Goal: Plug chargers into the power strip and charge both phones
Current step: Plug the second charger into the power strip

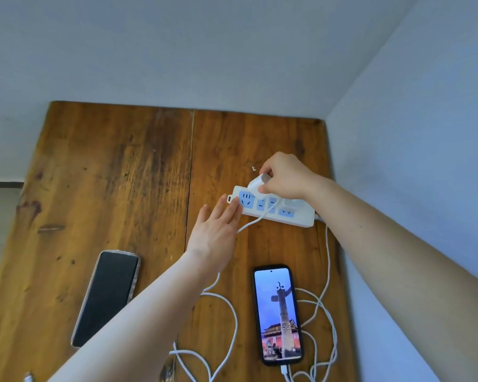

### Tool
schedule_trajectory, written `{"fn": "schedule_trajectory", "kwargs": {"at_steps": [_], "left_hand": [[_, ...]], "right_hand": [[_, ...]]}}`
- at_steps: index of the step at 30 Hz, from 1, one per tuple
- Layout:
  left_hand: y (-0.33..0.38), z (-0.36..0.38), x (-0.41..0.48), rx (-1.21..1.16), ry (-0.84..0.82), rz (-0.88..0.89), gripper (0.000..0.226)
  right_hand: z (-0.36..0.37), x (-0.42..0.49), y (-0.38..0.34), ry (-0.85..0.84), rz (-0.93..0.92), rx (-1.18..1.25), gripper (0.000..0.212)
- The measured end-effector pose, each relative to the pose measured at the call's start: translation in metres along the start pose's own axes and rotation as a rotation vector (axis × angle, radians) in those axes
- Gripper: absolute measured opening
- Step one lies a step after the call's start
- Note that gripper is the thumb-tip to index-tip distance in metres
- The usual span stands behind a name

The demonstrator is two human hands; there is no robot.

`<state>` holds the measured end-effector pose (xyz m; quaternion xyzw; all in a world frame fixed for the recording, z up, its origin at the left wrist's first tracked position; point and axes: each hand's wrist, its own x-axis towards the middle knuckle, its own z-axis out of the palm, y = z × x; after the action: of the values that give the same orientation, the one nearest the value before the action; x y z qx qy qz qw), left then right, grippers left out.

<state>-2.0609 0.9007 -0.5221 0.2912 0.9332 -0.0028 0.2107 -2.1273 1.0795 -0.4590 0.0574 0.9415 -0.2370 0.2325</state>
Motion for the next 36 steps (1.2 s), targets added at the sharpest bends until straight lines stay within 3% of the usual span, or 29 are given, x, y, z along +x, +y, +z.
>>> {"fn": "schedule_trajectory", "kwargs": {"at_steps": [8, 12, 15, 16, 18, 19, 26, 36], "left_hand": [[-0.001, 0.001, 0.002, -0.056, 0.014, -0.044, 0.084], [-0.001, 0.001, 0.001, -0.063, 0.019, -0.038, 0.083], [-0.002, 0.002, 0.001, -0.087, 0.036, -0.045, 0.083], [-0.002, 0.002, 0.001, -0.096, 0.038, -0.048, 0.084], [-0.003, 0.002, 0.002, -0.099, 0.041, -0.044, 0.084], [-0.003, 0.002, 0.002, -0.097, 0.041, -0.04, 0.084], [-0.002, 0.003, 0.001, -0.129, 0.037, -0.045, 0.085], [-0.002, 0.004, -0.001, -0.125, 0.004, -0.03, 0.086]], "right_hand": [[-0.001, 0.004, -0.006, -0.069, -0.085, -0.087, 0.021], [-0.001, 0.001, -0.018, -0.05, -0.167, -0.314, 0.016], [-0.001, -0.001, -0.025, -0.034, -0.193, -0.42, 0.036], [-0.001, -0.001, -0.027, -0.03, -0.199, -0.436, 0.035], [0.001, -0.001, -0.032, -0.033, -0.207, -0.458, 0.012], [0.002, -0.001, -0.032, -0.033, -0.225, -0.454, 0.005], [0.005, 0.001, -0.03, -0.07, -0.191, -0.28, 0.041], [0.018, 0.001, -0.03, -0.041, -0.148, -0.232, 0.046]]}}
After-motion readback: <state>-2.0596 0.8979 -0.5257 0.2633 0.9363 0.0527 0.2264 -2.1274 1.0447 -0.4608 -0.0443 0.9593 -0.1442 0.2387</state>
